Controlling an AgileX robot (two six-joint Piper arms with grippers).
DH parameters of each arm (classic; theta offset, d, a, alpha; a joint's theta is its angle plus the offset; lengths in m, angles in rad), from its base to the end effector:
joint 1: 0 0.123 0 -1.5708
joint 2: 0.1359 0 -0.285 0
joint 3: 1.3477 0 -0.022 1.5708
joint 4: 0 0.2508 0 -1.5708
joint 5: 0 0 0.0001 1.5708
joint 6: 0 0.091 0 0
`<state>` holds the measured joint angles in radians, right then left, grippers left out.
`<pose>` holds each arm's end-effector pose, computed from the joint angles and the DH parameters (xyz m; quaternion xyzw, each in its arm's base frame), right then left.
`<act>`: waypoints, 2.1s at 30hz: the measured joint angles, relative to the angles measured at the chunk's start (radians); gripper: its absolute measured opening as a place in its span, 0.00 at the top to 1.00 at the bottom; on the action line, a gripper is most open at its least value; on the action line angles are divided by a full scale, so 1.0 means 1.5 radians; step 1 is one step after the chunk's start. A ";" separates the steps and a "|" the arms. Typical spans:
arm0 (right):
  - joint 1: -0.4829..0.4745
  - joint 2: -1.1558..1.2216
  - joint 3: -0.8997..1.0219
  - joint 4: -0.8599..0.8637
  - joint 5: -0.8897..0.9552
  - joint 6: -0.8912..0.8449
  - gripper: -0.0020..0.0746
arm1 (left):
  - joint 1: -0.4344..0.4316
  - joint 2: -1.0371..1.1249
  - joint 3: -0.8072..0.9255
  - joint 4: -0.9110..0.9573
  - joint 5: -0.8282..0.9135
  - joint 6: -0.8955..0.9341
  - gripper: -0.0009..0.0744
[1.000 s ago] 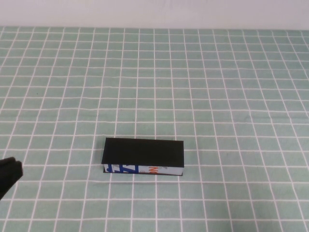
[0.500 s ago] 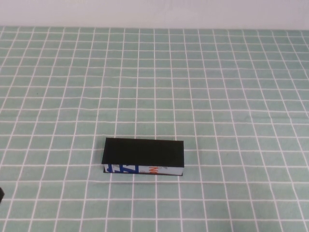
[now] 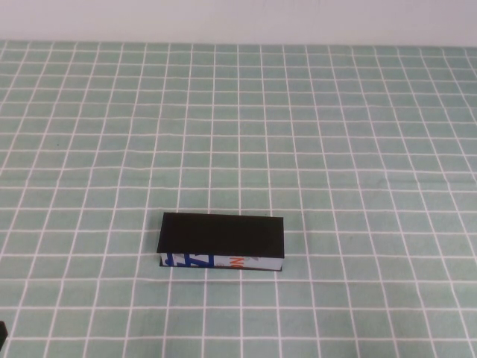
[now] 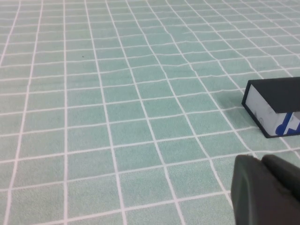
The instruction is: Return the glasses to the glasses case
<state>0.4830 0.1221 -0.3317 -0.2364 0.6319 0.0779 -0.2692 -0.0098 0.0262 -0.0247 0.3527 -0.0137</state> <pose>0.0442 0.0089 0.2615 -0.1993 0.7854 0.0517 0.5837 0.0511 -0.0149 0.1731 0.0952 0.7937 -0.0950 0.5932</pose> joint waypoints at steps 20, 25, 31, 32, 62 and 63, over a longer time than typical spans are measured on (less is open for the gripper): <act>0.000 0.000 0.000 0.000 0.000 0.000 0.99 | 0.000 0.000 -0.001 0.000 0.002 -0.004 0.99; 0.000 0.000 0.000 0.000 0.000 0.000 0.99 | 0.000 0.000 -0.001 0.000 0.002 -0.004 0.99; -0.055 0.000 0.000 0.001 0.000 0.000 0.99 | 0.000 0.000 -0.001 0.000 0.002 -0.004 0.99; -0.070 0.000 0.000 0.001 0.000 0.000 0.99 | 0.000 0.000 -0.001 0.000 0.002 -0.004 0.99; -0.364 -0.086 0.236 0.205 -0.174 0.003 0.99 | 0.000 -0.001 -0.001 0.000 0.004 -0.004 0.99; -0.364 -0.086 0.236 0.205 -0.174 0.003 0.99 | 0.000 -0.001 -0.001 0.000 0.004 -0.004 0.99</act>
<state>-0.0623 -0.0076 0.0217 0.0705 0.3712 0.0820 -0.2692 -0.0118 0.0244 -0.0247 0.3590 -0.0191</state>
